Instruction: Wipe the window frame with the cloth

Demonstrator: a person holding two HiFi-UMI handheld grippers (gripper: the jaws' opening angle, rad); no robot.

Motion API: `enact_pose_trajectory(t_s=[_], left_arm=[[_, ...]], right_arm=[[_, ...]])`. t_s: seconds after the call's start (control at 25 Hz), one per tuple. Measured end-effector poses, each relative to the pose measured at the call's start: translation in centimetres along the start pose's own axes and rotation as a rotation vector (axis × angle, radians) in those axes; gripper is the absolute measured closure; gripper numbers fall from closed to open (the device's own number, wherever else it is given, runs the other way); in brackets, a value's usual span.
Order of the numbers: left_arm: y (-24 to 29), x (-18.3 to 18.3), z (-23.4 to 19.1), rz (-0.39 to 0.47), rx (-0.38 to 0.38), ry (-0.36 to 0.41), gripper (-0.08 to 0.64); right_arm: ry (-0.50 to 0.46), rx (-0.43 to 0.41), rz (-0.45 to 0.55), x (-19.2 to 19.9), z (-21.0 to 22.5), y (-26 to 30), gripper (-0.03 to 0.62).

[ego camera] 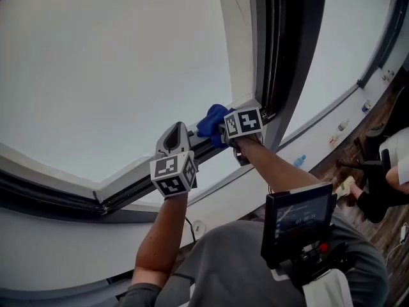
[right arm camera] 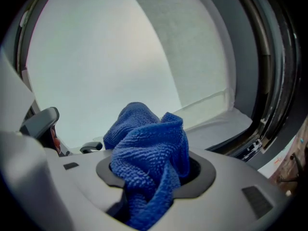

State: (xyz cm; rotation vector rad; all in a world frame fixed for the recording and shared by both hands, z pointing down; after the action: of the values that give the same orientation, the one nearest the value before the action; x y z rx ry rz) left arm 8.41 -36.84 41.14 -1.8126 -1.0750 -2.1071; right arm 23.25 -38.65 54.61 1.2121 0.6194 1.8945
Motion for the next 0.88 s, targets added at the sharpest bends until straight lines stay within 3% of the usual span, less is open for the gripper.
enact_pose_trajectory(t_s=[0.32,0.6,0.88], left_arm=[[3.6,-0.9,4.4,0.0,0.11,0.057,0.551],[4.5,-0.6,8.8,-0.023,0.18,0.082,0.551],[2.7,-1.3,9.3,0.003,0.202,0.089,0.551]], right_arm=[[0.033,0.196,0.063,-1.8,7.2,-2.7,0.37],[0.037,0.19,0.099,-1.3,8.4,-5.1,0.37],[-0.058,0.196,0.201,-1.1,4.6,-9.6,0.371]])
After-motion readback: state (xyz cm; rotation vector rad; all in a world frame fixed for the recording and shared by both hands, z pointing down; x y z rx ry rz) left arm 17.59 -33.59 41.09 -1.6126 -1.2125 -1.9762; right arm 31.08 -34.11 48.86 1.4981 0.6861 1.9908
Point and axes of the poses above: the fingertips, and each gripper's own axes: y forward along the fingers, z to its right, x out of its underside, the point moved 2 cm from there along -y, backward along the fingers, and after that the axes turned 14 degrees about -z, right-handed, at the moved point
